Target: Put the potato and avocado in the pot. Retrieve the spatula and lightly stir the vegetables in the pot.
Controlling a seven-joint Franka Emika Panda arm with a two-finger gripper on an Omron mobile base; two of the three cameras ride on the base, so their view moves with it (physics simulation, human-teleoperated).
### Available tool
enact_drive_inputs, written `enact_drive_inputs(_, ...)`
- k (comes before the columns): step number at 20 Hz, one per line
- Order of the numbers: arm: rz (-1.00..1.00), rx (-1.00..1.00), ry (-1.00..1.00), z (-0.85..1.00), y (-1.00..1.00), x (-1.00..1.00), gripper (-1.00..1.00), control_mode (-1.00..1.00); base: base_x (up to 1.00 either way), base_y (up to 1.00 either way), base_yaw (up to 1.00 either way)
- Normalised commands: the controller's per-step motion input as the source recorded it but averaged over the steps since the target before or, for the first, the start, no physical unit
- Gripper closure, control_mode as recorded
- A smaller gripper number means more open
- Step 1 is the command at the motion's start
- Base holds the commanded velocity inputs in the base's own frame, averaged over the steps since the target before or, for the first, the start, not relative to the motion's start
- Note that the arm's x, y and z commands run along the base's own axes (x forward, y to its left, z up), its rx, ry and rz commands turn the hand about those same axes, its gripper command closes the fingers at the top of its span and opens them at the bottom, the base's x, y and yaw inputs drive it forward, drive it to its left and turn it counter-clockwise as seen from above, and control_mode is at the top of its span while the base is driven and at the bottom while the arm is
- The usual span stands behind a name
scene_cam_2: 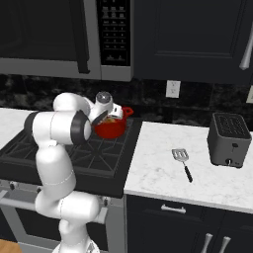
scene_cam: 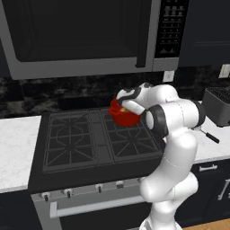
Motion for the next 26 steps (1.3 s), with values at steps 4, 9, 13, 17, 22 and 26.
enact_drive_inputs(4,0.0,0.0,-0.06,0.22,-0.11,-0.39,-1.0,-1.0,0.0,0.0,0.0)
enact_drive_inputs(9,-0.05,0.0,0.12,0.55,-0.63,-0.56,-1.0,-1.0,0.0,0.0,0.0)
enact_drive_inputs(13,-0.05,0.0,0.16,0.75,-0.65,-0.37,-1.0,-1.0,0.0,0.0,0.0)
enact_drive_inputs(17,-0.09,-0.06,0.39,0.33,-0.91,-0.12,-1.0,-1.0,0.0,0.0,0.0)
enact_drive_inputs(22,-0.04,-0.14,0.31,-0.06,-1.0,0.0,-1.0,-1.0,0.0,0.0,0.0)
enact_drive_inputs(26,0.03,-0.04,0.0,-0.3,-0.9,-0.12,-1.0,-1.0,0.0,0.0,0.0)
